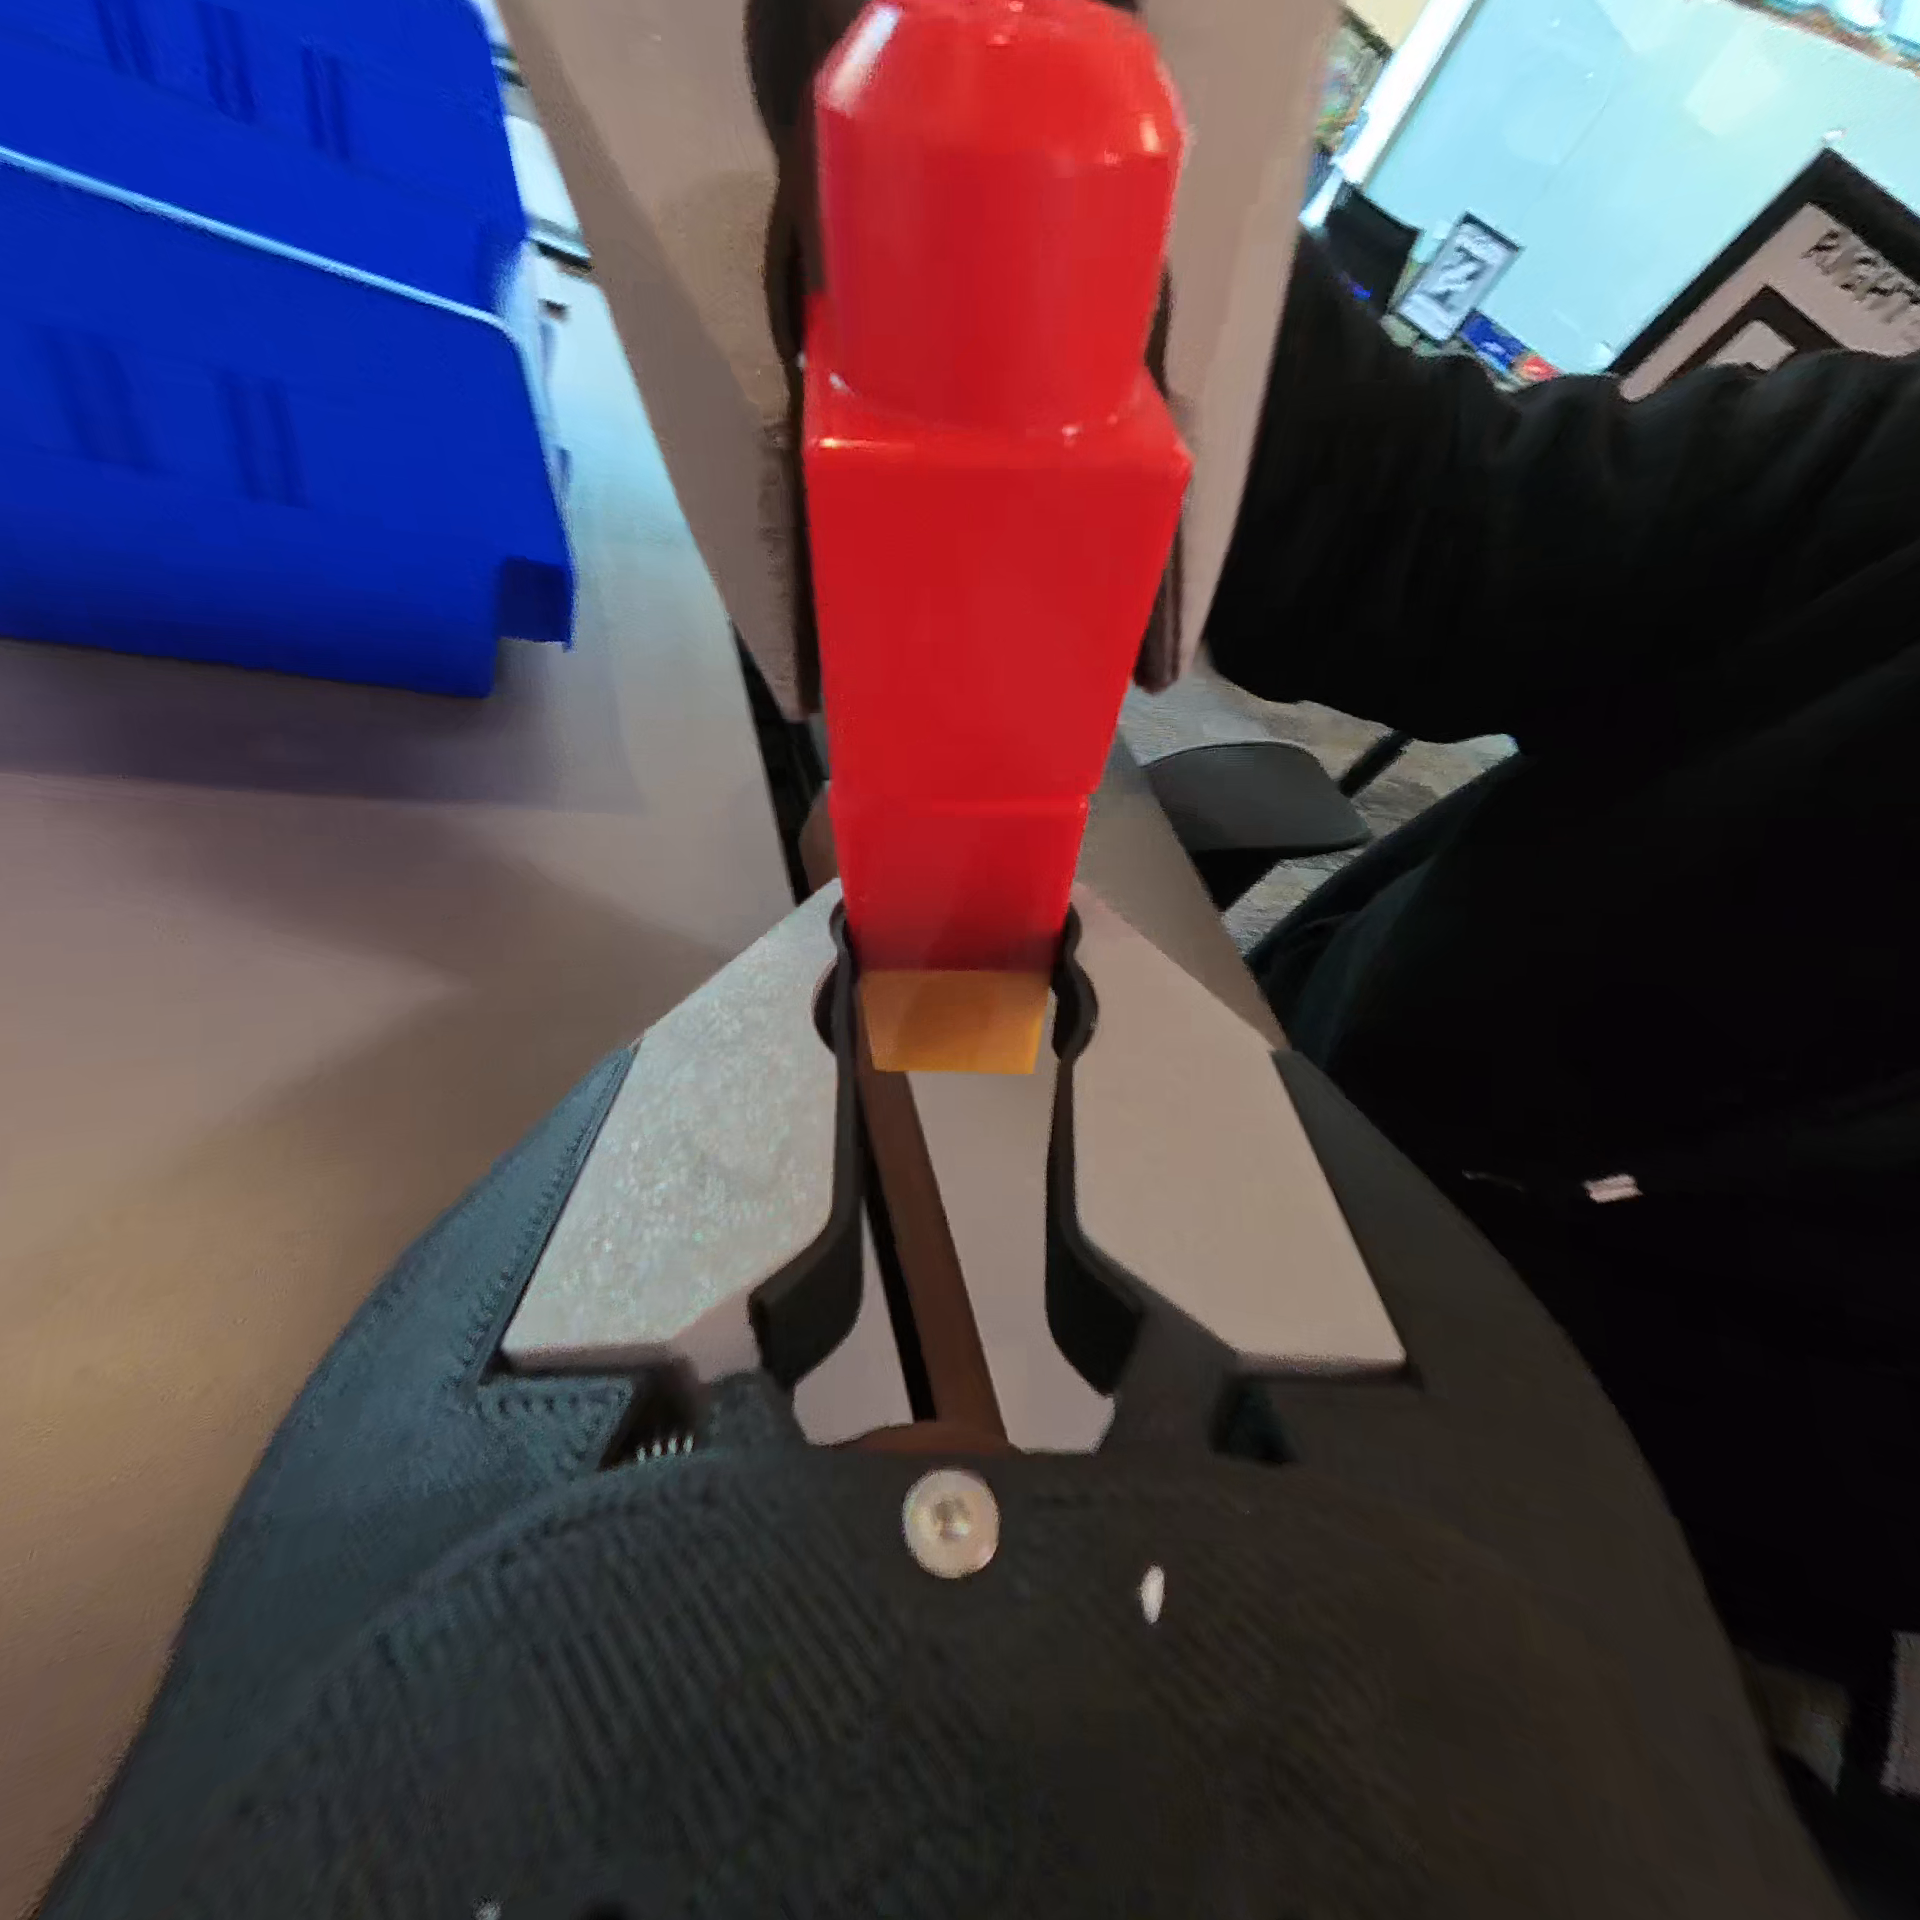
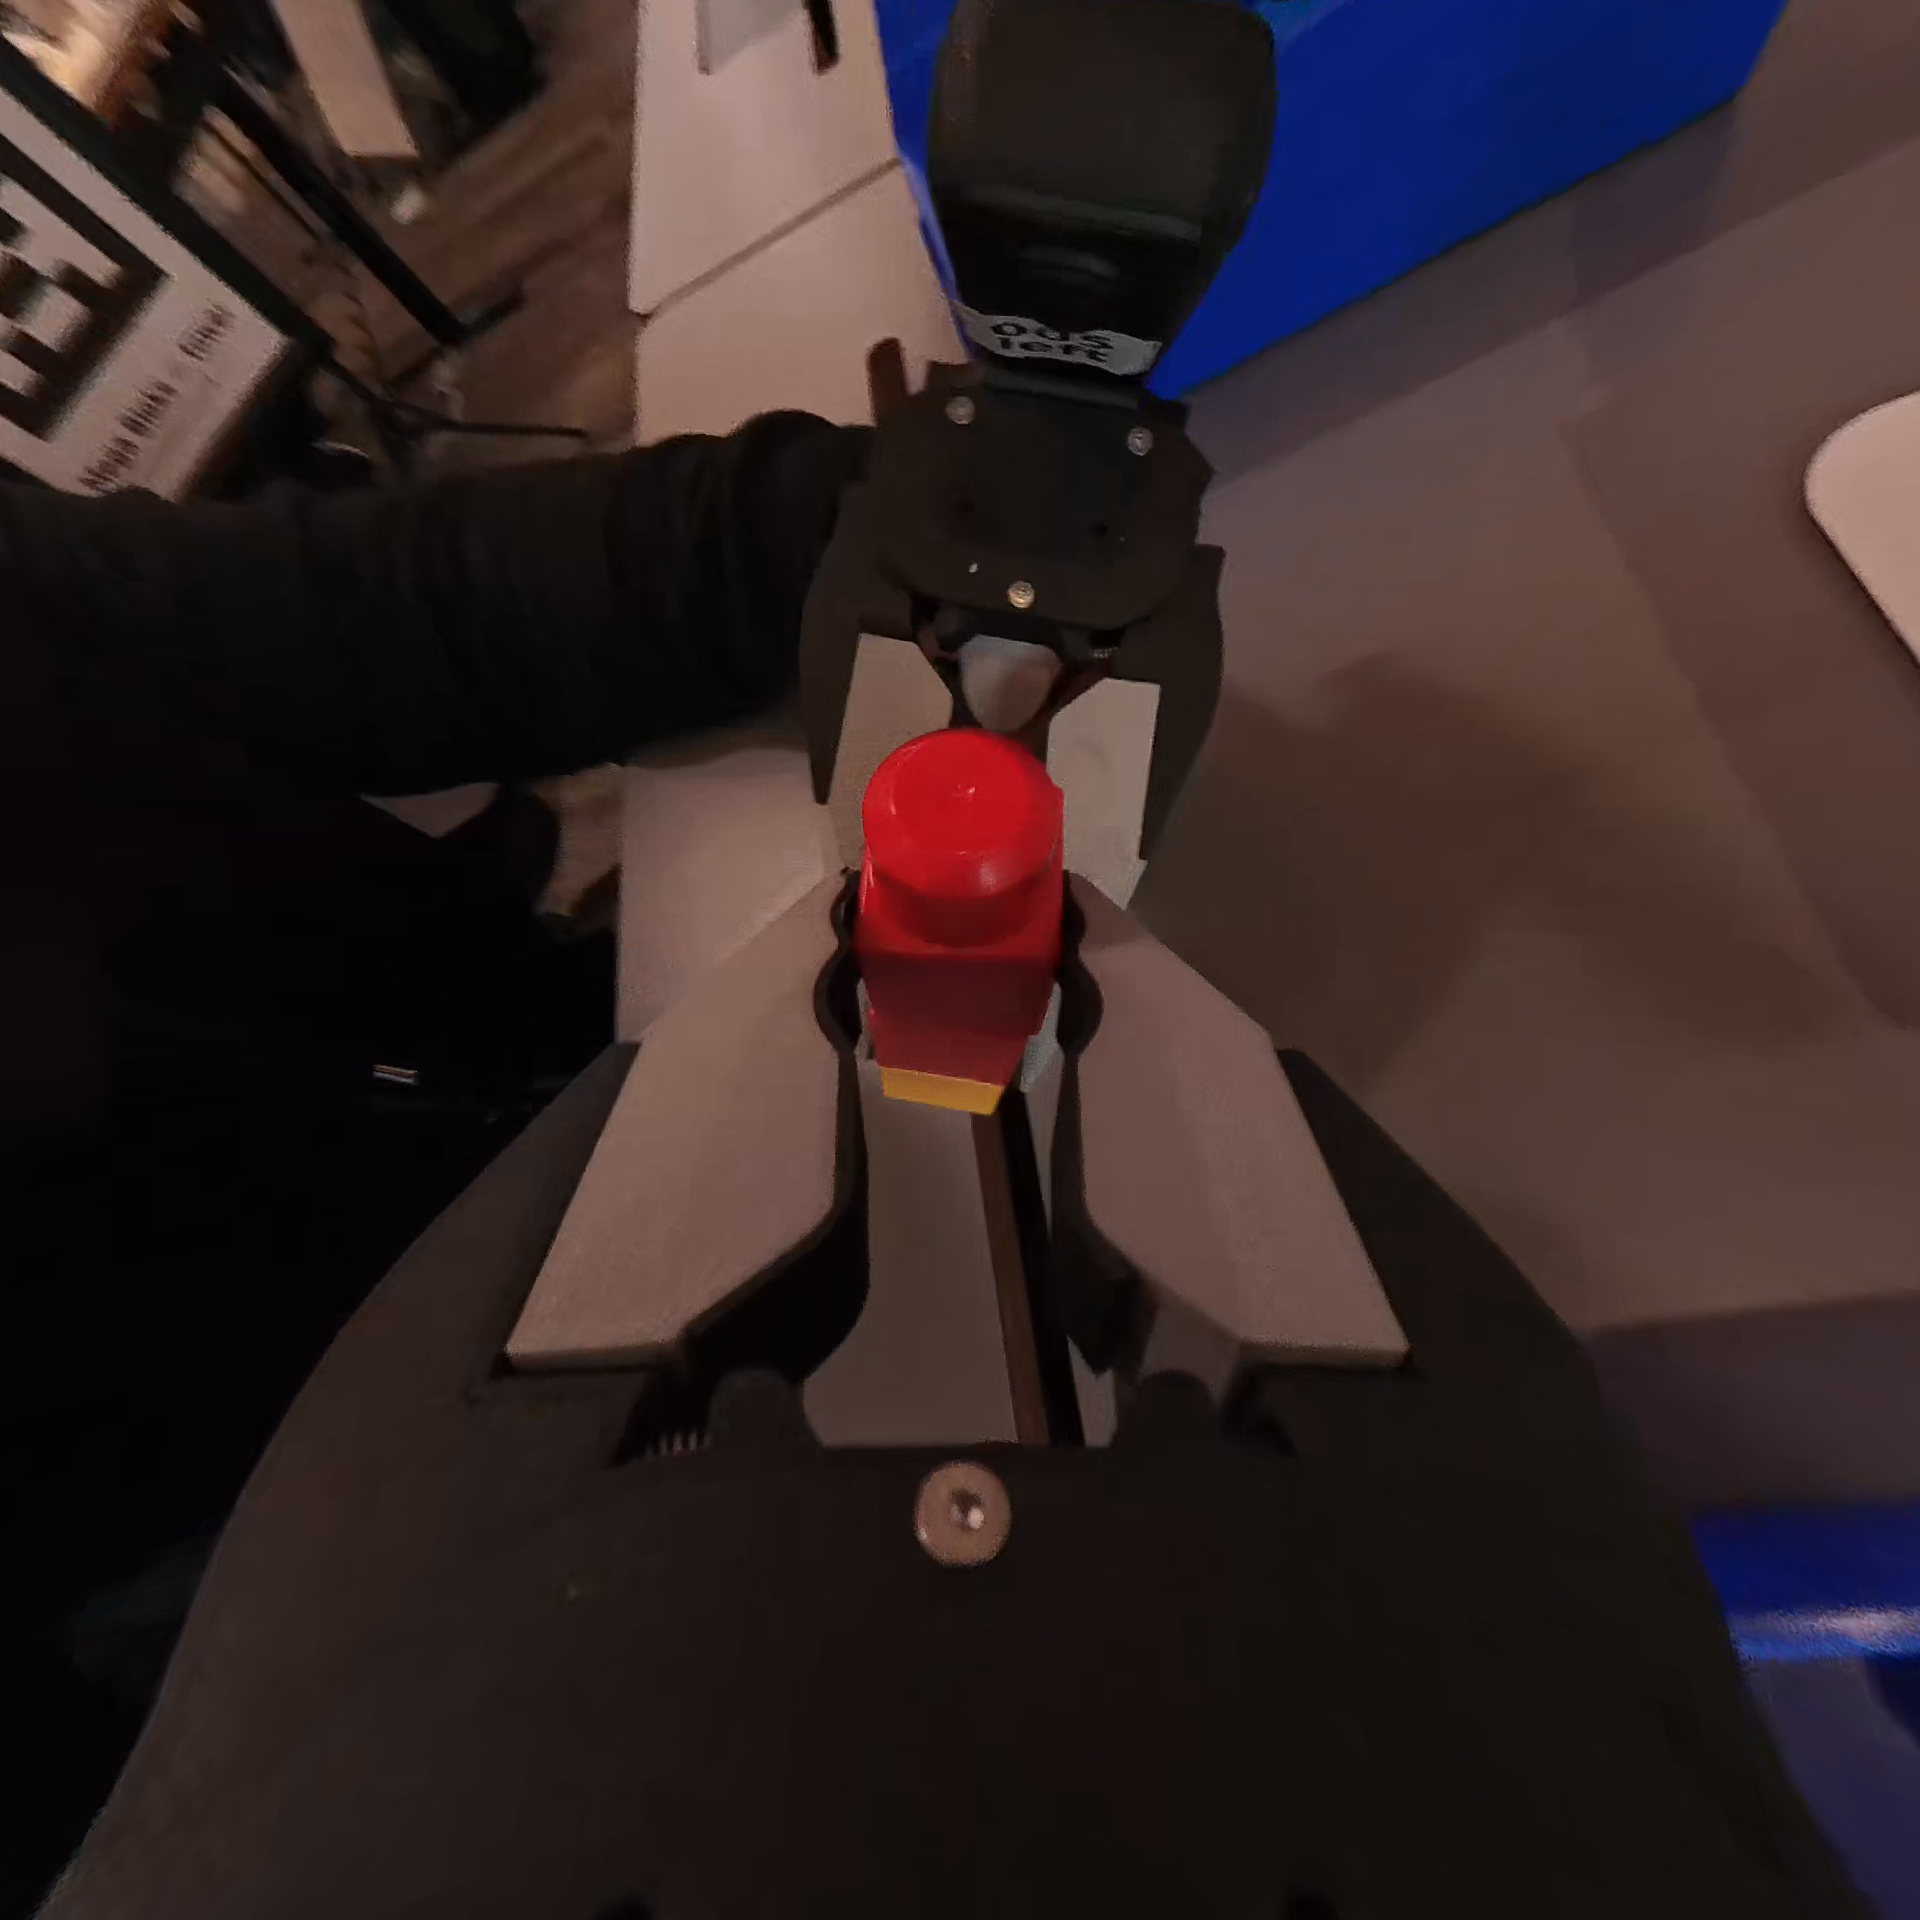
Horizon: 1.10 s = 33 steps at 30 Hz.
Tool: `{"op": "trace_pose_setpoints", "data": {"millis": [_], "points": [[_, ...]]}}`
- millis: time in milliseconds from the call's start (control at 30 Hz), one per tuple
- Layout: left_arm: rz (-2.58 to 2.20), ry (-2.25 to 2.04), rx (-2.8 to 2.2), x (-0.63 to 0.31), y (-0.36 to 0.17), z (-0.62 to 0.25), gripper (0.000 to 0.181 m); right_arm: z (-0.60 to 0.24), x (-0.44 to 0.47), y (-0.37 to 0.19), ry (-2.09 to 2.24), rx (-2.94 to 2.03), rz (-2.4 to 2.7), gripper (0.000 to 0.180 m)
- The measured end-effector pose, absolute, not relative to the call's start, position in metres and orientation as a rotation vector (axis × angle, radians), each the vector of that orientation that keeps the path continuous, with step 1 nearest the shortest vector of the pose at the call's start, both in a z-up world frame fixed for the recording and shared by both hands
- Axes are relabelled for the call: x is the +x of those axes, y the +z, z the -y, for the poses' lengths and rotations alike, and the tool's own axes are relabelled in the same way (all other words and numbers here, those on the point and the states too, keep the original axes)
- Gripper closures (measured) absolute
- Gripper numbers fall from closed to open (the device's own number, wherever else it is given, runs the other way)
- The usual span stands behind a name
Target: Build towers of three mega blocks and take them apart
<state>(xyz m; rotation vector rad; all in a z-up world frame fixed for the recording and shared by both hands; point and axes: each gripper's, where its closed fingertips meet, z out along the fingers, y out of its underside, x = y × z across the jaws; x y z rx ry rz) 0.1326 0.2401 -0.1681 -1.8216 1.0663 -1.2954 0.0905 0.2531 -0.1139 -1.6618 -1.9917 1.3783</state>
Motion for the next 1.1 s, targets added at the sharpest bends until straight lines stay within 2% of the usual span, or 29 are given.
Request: {"op": "trace_pose_setpoints", "data": {"millis": [200,467,767,967,1100], "points": [[-0.992,-1.1,-1.952,0.131,-0.179,-0.26,0.148,-0.273,0.096,-0.125,1.179,-1.837,1.874,0.146],[-1.07,-1.318,-1.82,0.142,-0.158,-0.233,0.147,-0.251,0.106,-0.109,1.485,-1.674,1.904,0.146],[-1.087,-1.232,-1.898,0.145,-0.174,-0.238,0.148,-0.25,0.099,-0.12,1.403,-1.747,1.889,0.146],[-1.039,-1.286,-1.857,0.139,-0.165,-0.239,0.148,-0.256,0.098,-0.115,1.472,-1.746,1.807,0.146],[-0.995,-1.332,-1.82,0.136,-0.154,-0.24,0.147,-0.249,0.096,-0.111,1.62,-1.691,1.754,0.137]]}}
